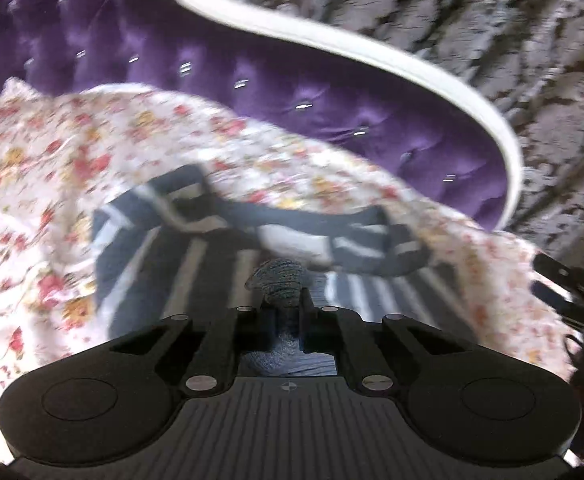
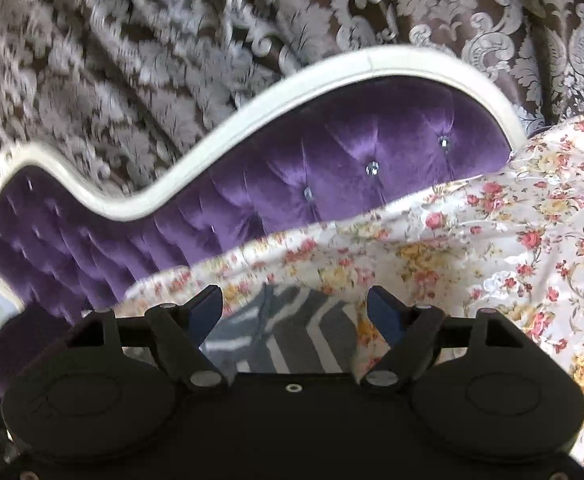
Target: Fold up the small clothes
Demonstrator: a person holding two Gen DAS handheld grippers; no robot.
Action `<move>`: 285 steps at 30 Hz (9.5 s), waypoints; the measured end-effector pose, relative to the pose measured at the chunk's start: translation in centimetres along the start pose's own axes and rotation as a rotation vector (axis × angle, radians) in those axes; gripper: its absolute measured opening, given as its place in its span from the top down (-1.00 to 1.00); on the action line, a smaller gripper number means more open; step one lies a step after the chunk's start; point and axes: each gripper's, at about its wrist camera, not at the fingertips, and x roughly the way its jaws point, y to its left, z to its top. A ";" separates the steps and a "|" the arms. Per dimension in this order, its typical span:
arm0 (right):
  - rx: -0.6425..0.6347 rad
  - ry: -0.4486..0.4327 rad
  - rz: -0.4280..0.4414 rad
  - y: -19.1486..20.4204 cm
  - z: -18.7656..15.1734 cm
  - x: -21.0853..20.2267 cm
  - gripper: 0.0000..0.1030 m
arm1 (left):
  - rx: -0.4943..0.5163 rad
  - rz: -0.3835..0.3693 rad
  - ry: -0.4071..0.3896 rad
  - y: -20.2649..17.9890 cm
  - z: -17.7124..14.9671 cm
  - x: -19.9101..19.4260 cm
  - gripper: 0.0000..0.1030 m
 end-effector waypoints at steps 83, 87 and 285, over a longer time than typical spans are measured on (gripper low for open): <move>-0.210 -0.133 -0.017 5.1 -6.4 -8.2 -0.98 | 0.192 0.286 -0.180 -2.9 -16.5 -15.5 -0.71; -0.170 -0.094 0.024 5.4 -9.0 -11.2 -0.98 | 0.150 0.272 -0.163 -2.4 -18.9 -17.0 -0.71; -0.570 0.207 0.034 10.7 -9.1 9.1 -0.42 | 0.238 0.173 -0.058 0.4 -3.5 1.4 -0.36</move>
